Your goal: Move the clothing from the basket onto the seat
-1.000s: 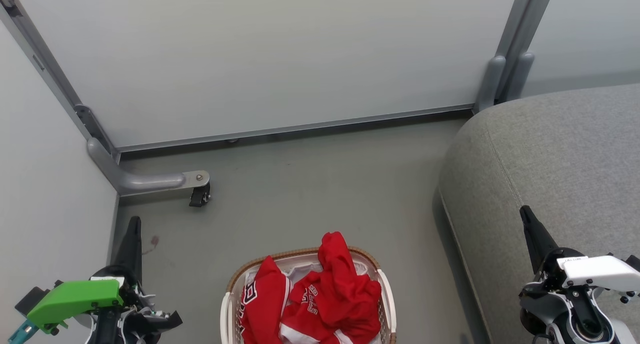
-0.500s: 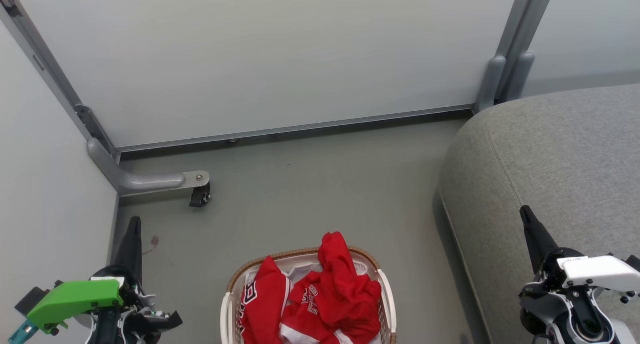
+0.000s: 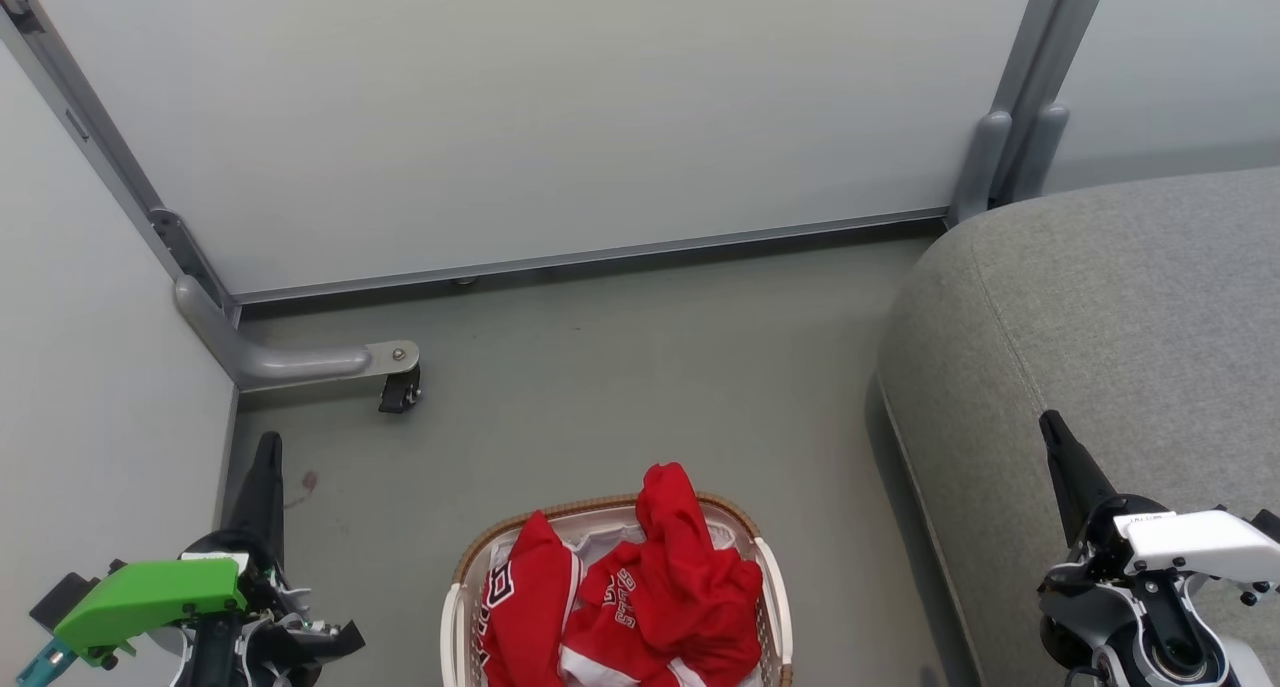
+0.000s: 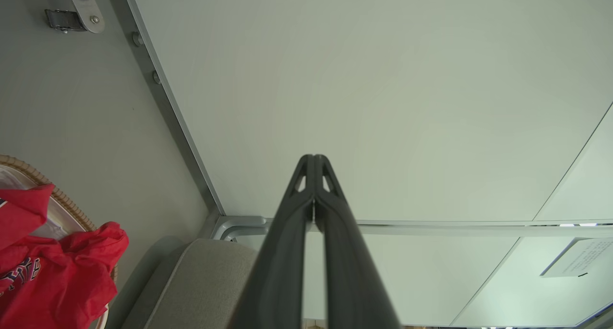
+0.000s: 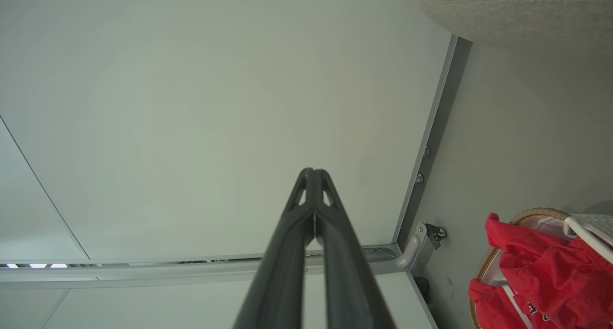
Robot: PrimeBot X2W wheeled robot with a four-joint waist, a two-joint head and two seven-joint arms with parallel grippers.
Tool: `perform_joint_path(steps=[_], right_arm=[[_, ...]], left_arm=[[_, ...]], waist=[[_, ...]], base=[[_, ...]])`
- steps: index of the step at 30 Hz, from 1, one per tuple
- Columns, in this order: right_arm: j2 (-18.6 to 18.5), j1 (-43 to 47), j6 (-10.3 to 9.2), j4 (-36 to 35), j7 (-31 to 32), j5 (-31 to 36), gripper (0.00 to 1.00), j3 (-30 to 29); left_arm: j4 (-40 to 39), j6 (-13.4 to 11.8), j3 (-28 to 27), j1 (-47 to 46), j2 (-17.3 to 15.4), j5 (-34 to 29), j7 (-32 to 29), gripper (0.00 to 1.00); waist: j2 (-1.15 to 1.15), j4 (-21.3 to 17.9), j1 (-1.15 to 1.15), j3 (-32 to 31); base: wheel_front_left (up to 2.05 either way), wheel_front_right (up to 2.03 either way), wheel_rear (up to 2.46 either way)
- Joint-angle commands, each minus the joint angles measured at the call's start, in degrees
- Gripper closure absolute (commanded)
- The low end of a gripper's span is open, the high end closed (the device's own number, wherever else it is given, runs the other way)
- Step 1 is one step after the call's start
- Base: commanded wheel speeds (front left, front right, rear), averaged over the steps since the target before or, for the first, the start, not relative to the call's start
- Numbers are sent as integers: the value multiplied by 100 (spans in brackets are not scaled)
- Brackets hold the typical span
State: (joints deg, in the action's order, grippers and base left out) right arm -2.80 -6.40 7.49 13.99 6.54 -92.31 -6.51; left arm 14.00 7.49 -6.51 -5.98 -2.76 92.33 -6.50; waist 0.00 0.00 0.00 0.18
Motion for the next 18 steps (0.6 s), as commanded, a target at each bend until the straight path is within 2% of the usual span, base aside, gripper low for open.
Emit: perform_joint_path(steps=[1, 13, 14, 18], right_arm=[[-34, 86, 0, -5, 4, -3, 100, -4], [-34, 86, 0, -5, 5, -3, 100, -4], [0, 0, 0, 0, 0, 0, 0, 0], [65, 66, -1, 182, -3, 2, 0, 15]], left_arm=[[-1, 14, -6, -81, -46, -1, -13, 100], [-1, 13, -6, -81, -46, -1, -13, 100], [-3, -1, 0, 0, 0, 0, 0, 0], [183, -1, 24, 127, 43, -1, 3, 0]], waist=[[0, 0, 0, 0], [0, 0, 0, 0], [0, 0, 0, 0], [0, 0, 0, 0]], base=[[0, 0, 0], [0, 0, 0], [0, 0, 0], [0, 0, 0]])
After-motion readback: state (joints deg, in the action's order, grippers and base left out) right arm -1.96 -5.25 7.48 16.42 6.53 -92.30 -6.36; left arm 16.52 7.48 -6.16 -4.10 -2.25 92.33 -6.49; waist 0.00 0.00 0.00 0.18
